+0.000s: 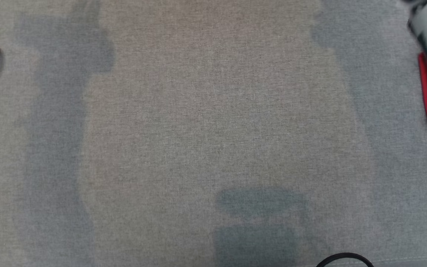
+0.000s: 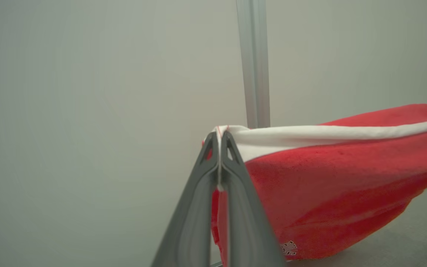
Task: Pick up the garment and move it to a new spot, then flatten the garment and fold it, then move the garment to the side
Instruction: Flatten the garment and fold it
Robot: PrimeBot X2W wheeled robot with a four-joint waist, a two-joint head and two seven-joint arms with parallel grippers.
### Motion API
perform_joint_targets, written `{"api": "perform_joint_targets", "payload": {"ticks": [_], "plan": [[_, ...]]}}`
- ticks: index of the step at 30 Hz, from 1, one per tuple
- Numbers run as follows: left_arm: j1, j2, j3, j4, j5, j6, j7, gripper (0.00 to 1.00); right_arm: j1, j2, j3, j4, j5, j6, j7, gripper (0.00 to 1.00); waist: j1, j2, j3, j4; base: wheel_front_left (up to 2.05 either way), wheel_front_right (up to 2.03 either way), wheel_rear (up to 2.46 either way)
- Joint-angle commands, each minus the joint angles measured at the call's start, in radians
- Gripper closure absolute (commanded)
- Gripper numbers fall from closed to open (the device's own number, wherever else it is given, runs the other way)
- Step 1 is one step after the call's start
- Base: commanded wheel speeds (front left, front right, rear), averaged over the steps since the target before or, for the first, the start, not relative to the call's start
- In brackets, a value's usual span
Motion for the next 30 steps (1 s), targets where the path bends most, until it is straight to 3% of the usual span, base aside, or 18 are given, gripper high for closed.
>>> {"api": "perform_joint_targets", "payload": {"ticks": [1, 10, 17, 30], "plan": [[0.042, -0.016, 0.007, 0.000, -0.014, -0.007, -0.003, 1.00, 0.037, -0.015, 0.032, -0.021, 0.028, -0.002, -0.003, 1.00, -0.0004, 0.0000, -0.002, 0.009, 0.00, 0.00, 0.00], [0.453, -0.069, -0.059, -0.013, -0.181, -0.006, -0.003, 1.00, 0.392, -0.099, 0.268, -0.174, 0.317, -0.002, 0.012, 1.00, -0.0004, 0.0000, -0.117, 0.009, 0.00, 0.00, 0.00], [0.763, -0.066, 0.017, -0.043, -0.273, -0.007, -0.003, 1.00, 0.661, -0.187, 0.394, -0.306, 0.472, -0.001, -0.003, 1.00, -0.0004, 0.0000, -0.272, -0.009, 0.00, 0.00, 0.00], [1.213, -0.113, 0.211, -0.110, -0.248, -0.004, -0.004, 1.00, 1.075, -0.137, 0.269, -0.323, 0.444, -0.002, -0.004, 1.00, -0.0004, 0.0000, -0.523, -0.023, 0.00, 0.00, 0.00]]}}
